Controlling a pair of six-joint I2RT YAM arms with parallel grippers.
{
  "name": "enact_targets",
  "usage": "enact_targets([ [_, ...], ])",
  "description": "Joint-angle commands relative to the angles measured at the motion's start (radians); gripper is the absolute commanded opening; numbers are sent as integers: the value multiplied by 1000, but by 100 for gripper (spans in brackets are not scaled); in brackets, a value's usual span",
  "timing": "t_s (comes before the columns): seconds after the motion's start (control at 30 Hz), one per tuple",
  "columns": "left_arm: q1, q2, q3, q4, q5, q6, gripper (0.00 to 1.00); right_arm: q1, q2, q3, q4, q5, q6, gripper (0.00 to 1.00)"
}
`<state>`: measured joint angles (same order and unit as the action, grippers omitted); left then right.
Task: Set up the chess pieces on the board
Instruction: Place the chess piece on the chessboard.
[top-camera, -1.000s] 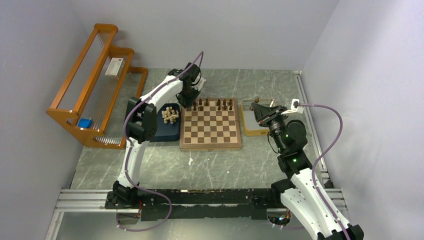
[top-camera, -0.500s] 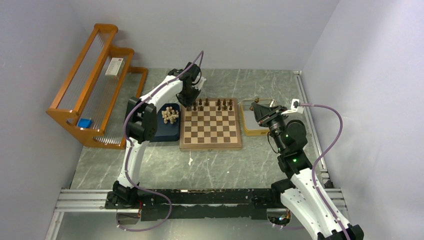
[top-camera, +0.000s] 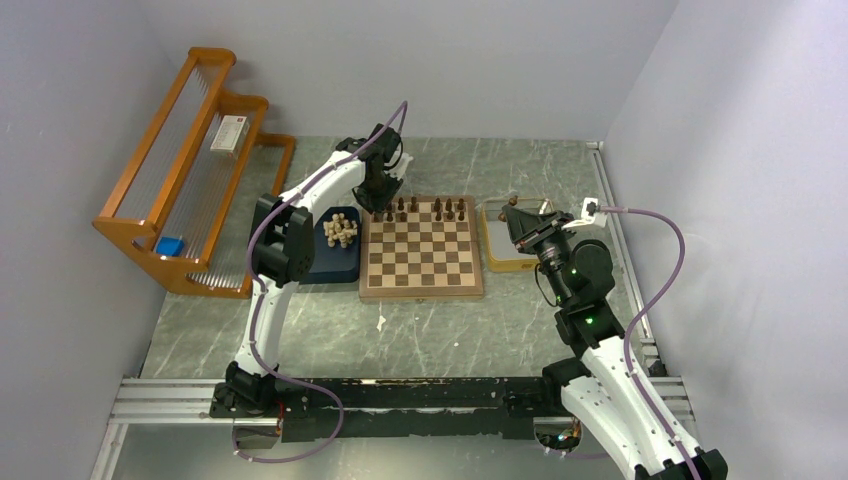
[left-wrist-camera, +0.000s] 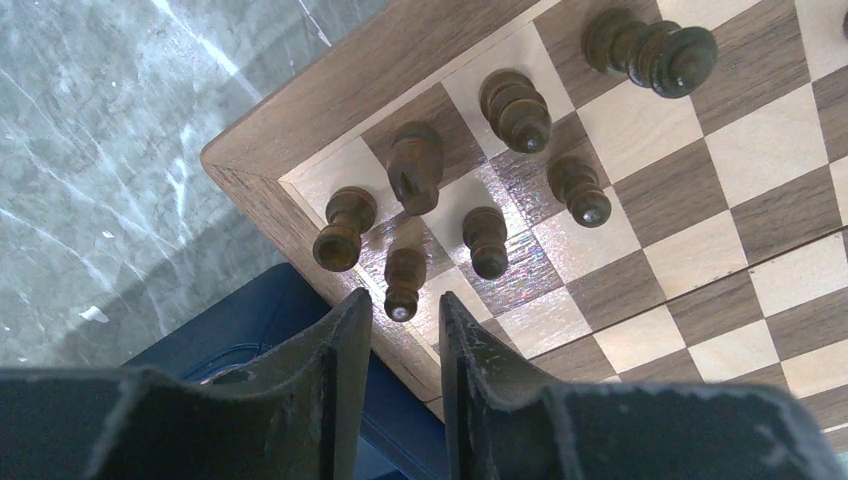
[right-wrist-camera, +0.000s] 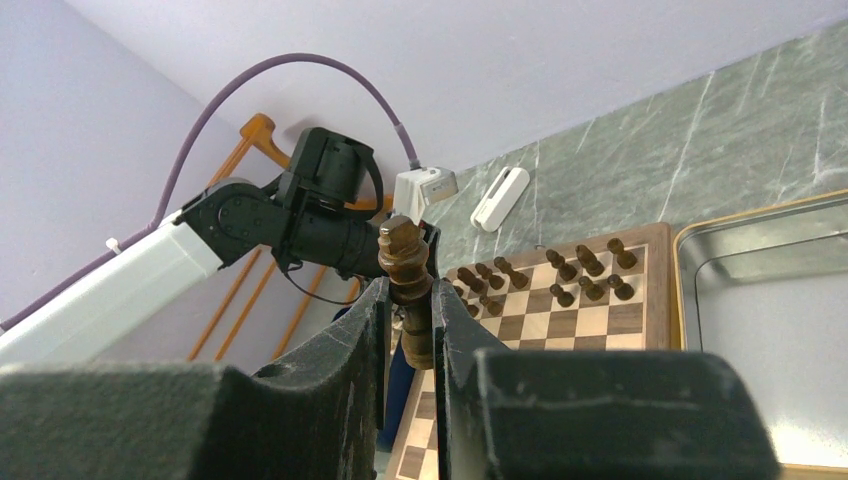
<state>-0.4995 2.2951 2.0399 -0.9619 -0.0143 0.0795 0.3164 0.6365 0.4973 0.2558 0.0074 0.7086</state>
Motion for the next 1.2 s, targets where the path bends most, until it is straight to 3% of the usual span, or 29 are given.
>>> enact_targets([
  [0.0, -6, -46, 9, 15, 25, 8, 36, 5, -4, 0, 0, -3, -6, 20],
  [0.4, 16, -285, -29, 102, 181, -54, 44, 6, 90, 36, 15, -115, 104, 20],
  [0.6, 39, -499, -202, 326, 492, -141, 48, 6, 153, 38, 117, -290, -130, 19],
  [0.87, 31, -568, -356, 573, 961, -343, 49, 11, 300, 105, 176, -557, -372, 18],
  [0.93, 14, -595, -424, 649, 979, -388, 50, 22, 316, 112, 192, -566, -379, 18],
  [1.17, -30, -611, -485, 683, 988, -385, 55, 94, 355, 109, 251, -552, -376, 18],
])
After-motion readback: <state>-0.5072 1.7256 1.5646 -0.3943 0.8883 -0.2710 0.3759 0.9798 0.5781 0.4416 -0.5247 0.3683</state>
